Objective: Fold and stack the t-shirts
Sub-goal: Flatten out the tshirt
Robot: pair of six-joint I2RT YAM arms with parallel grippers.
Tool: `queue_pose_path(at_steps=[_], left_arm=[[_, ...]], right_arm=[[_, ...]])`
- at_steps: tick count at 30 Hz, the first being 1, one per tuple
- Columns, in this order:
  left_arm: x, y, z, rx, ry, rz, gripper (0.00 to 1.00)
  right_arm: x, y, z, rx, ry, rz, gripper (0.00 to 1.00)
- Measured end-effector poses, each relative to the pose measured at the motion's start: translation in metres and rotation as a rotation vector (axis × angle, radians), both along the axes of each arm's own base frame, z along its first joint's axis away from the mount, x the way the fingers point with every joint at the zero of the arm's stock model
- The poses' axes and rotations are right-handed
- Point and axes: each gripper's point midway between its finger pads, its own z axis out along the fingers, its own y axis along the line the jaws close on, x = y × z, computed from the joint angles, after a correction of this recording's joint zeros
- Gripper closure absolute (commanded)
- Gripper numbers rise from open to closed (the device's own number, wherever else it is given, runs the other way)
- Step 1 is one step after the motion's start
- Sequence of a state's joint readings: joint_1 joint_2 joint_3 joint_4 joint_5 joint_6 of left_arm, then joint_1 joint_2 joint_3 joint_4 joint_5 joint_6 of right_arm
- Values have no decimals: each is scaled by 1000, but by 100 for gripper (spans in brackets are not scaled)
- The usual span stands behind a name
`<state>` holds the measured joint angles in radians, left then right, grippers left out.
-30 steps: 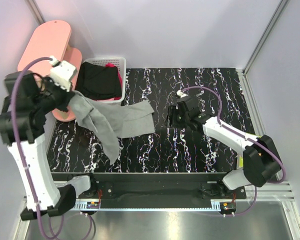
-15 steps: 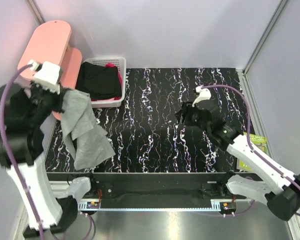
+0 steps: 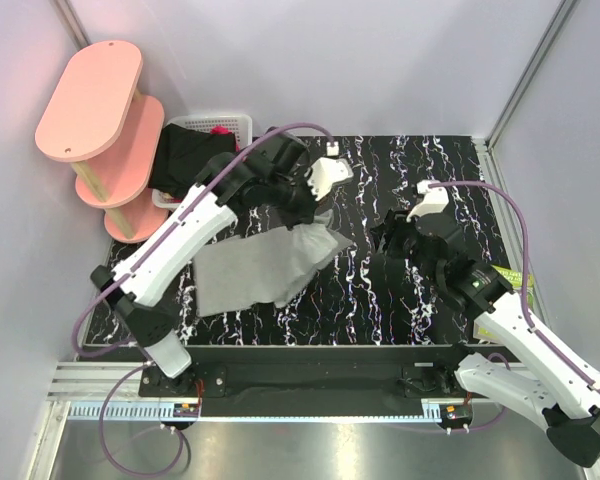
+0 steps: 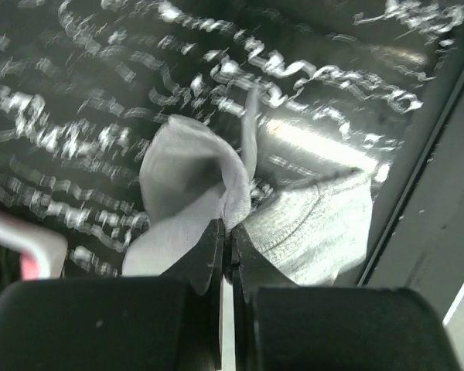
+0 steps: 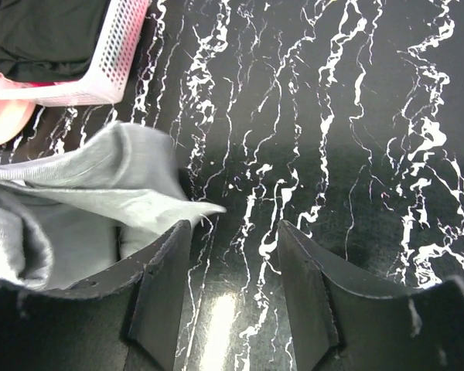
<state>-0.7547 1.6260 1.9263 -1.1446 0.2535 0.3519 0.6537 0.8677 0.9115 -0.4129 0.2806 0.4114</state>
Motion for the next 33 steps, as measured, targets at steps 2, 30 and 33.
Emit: queue_pose_path(at_steps=[2,30,33], left_arm=[[3,-16,7,-19,-2,-30,99],[81,64,-84,29,119,263,1],[31,92,-93,61,121,259,1]], right_arm=[[-1,-1,-2,-6,3,-2,45],[-18,-2,-41,-63,84,52,40],[-30,5,-64,-60,173,95,40]])
